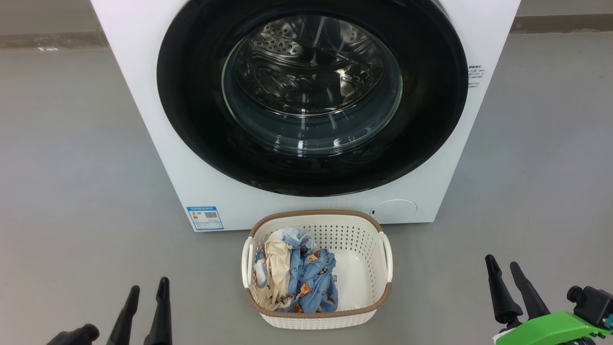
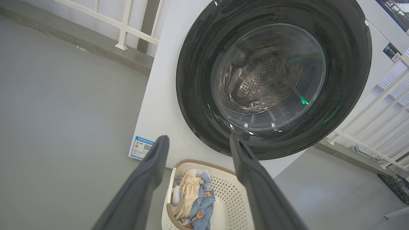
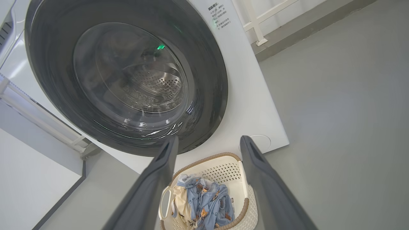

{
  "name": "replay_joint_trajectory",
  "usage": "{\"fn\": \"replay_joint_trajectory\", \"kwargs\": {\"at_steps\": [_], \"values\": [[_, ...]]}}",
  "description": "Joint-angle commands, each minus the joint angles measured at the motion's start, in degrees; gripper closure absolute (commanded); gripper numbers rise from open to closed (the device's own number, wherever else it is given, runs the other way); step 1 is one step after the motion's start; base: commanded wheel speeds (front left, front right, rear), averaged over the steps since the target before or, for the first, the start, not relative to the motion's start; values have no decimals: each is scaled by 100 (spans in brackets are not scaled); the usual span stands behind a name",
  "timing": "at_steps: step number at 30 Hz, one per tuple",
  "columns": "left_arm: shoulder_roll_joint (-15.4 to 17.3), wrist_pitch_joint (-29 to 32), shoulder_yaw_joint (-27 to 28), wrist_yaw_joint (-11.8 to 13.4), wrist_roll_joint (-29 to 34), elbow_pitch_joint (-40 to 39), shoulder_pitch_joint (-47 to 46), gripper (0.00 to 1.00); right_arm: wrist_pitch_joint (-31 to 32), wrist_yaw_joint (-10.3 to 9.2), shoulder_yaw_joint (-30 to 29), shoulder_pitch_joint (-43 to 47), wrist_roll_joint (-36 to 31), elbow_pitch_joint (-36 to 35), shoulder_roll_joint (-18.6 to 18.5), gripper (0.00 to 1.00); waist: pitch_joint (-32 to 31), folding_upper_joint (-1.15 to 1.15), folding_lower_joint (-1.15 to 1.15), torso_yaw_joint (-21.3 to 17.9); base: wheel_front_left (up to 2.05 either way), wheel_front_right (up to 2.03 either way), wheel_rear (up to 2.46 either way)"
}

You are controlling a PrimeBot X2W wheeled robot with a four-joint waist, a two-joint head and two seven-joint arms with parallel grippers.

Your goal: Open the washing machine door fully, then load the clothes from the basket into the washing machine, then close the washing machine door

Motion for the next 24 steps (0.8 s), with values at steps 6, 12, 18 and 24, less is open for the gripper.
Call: {"fn": "replay_joint_trajectory", "kwargs": {"at_steps": [6, 12, 18, 24], "values": [[156, -153, 67, 20, 428, -212, -73, 0, -153, 7, 52, 4, -414, -202, -138, 0, 7, 0, 0, 4, 0, 0, 0], [192, -254, 31, 21, 806, -247, -66, 0, -254, 7, 41, 45, -759, -242, -154, 0, 16, 0, 0, 15, 0, 0, 0], [210, -355, 7, 23, 1149, -260, -44, 0, -354, 8, 0, 113, -1093, -280, -168, 0, 13, 0, 0, 38, 0, 0, 0], [233, -455, -16, 24, 1484, -266, -24, 0, -454, 8, -44, 193, -1434, -321, -178, 0, 13, 0, 0, 64, 0, 0, 0]]}}
